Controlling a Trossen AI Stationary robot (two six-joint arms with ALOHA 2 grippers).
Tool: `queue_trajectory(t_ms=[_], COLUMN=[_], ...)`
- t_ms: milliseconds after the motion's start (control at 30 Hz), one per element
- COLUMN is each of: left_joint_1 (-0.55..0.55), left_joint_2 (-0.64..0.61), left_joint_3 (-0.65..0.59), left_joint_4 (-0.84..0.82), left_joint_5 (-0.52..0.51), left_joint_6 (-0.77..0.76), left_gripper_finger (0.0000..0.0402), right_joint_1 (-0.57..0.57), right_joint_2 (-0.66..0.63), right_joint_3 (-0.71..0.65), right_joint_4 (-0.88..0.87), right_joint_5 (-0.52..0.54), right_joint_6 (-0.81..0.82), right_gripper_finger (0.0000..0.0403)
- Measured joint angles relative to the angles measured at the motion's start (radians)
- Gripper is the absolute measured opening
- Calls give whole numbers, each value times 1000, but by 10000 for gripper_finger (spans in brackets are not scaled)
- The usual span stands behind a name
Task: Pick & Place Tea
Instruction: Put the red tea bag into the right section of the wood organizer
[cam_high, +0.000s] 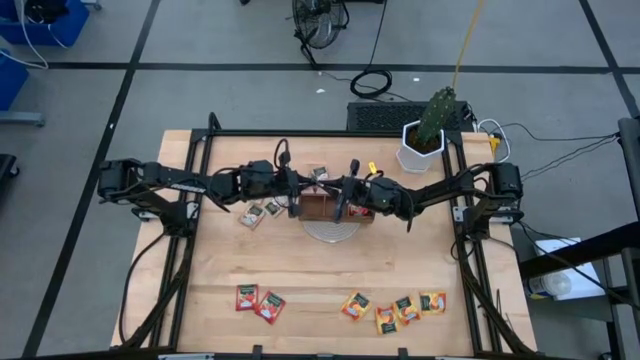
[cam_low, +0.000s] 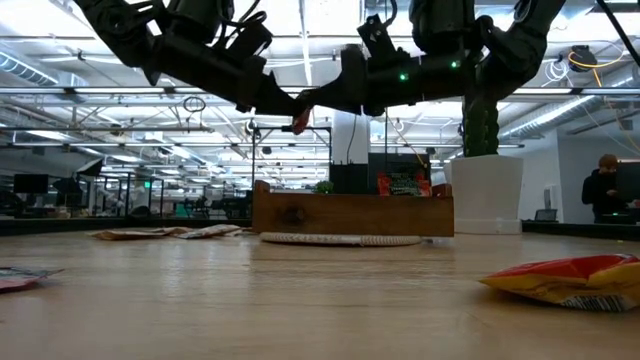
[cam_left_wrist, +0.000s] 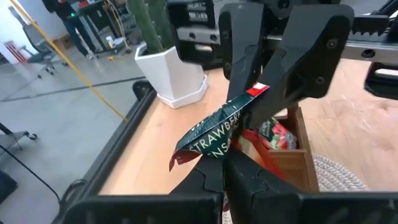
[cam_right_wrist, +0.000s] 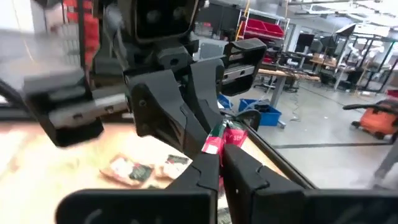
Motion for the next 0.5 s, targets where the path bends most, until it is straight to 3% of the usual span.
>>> queue_trajectory(t_ms=[200, 500], left_joint_1=[-1, 0], left_joint_2=[-1, 0], left_joint_3=[4, 0], left_joint_4=[-22, -37], left_joint_5=[14, -6], left_joint_6=[-58, -45], left_gripper_finger=[40, 81], right_joint_1=[52, 140], right_joint_2=[-138, -389], right_joint_3=[0, -40], right_joint_4=[-245, -727], right_joint_5=[140, 103], right_joint_6=[-90, 4], right_gripper_finger=[0, 0])
